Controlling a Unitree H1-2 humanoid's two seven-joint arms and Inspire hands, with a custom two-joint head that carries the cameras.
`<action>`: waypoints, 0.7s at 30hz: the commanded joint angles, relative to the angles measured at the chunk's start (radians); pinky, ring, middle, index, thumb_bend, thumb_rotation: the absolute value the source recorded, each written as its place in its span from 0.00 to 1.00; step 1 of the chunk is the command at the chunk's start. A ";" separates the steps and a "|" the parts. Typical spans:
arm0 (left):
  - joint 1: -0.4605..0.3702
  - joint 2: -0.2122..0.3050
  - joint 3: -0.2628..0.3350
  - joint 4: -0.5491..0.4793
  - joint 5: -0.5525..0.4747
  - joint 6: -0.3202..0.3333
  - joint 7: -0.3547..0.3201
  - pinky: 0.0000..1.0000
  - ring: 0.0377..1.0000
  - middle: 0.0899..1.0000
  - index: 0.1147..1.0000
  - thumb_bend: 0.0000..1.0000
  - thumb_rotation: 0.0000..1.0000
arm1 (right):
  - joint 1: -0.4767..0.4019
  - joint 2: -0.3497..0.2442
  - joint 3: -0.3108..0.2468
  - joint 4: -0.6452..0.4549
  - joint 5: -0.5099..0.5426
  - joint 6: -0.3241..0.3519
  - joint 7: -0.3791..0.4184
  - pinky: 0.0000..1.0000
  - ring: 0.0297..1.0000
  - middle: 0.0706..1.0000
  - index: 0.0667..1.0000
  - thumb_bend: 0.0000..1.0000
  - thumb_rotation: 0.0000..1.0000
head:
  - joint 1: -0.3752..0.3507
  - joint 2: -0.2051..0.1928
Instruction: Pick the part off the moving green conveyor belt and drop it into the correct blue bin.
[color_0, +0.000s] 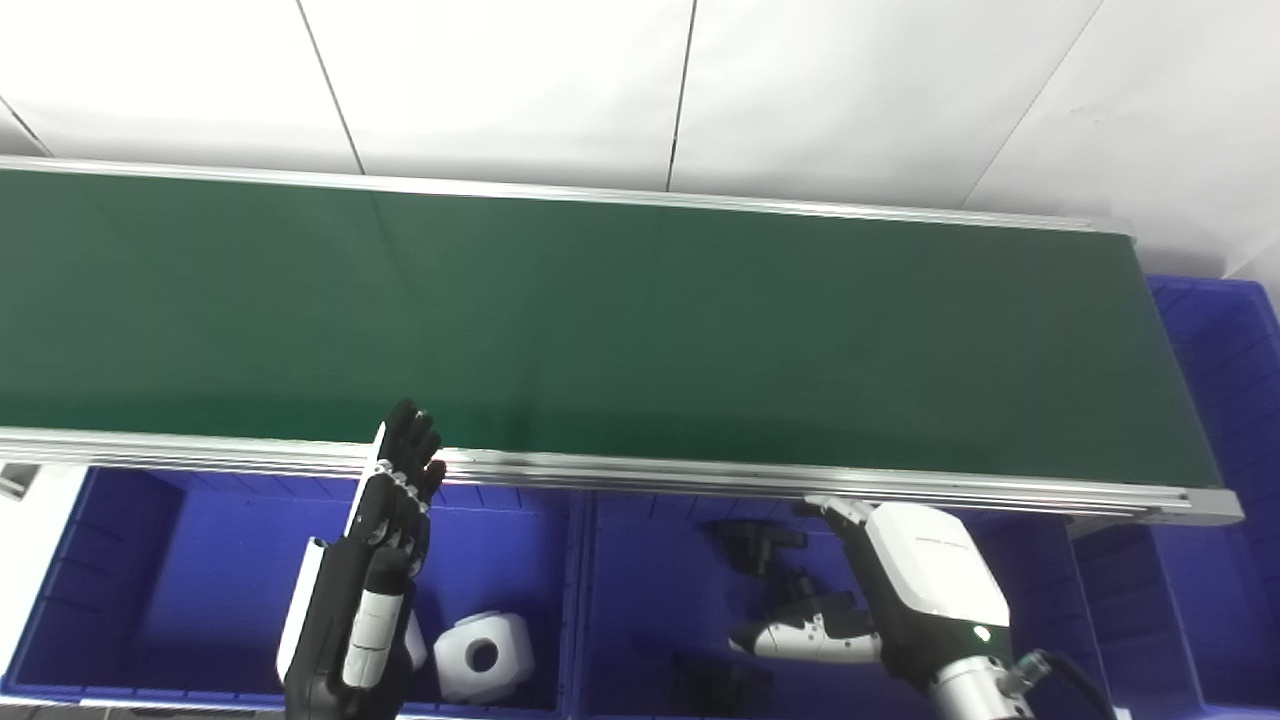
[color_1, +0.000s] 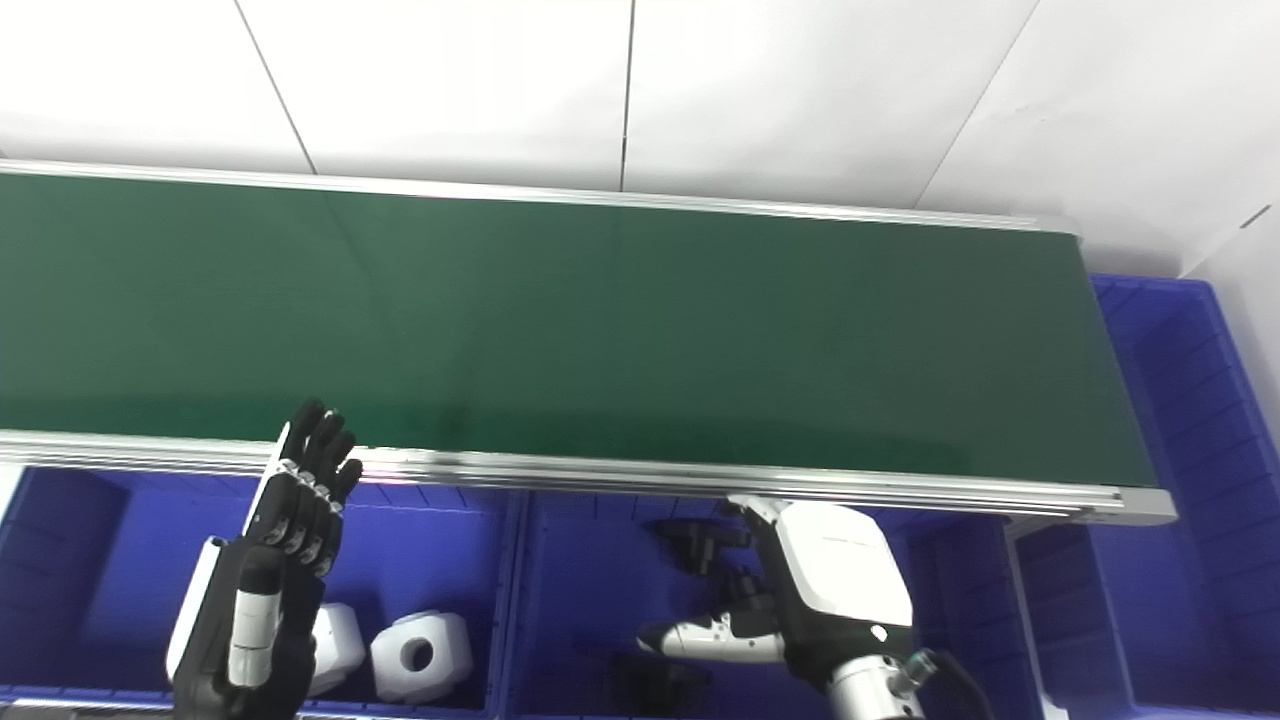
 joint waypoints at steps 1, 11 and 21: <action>0.017 0.008 0.001 -0.008 0.003 -0.040 -0.020 1.00 1.00 1.00 1.00 0.69 0.87 | 0.058 0.057 -0.002 -0.044 0.197 -0.091 -0.159 0.50 0.59 0.65 0.67 0.97 0.80 | 0.015 -0.011; 0.001 0.017 0.007 0.016 0.037 -0.065 -0.025 1.00 1.00 1.00 1.00 0.70 0.86 | 0.358 0.194 0.132 0.107 0.896 -0.462 -0.487 0.77 0.82 0.88 0.88 0.81 0.99 | 0.029 -0.013; -0.019 0.043 0.031 0.030 -0.006 -0.054 -0.047 1.00 1.00 1.00 1.00 0.70 0.84 | 0.329 0.184 0.129 0.306 0.907 -0.641 -0.529 0.88 0.91 0.95 0.98 0.86 1.00 | -0.137 -0.042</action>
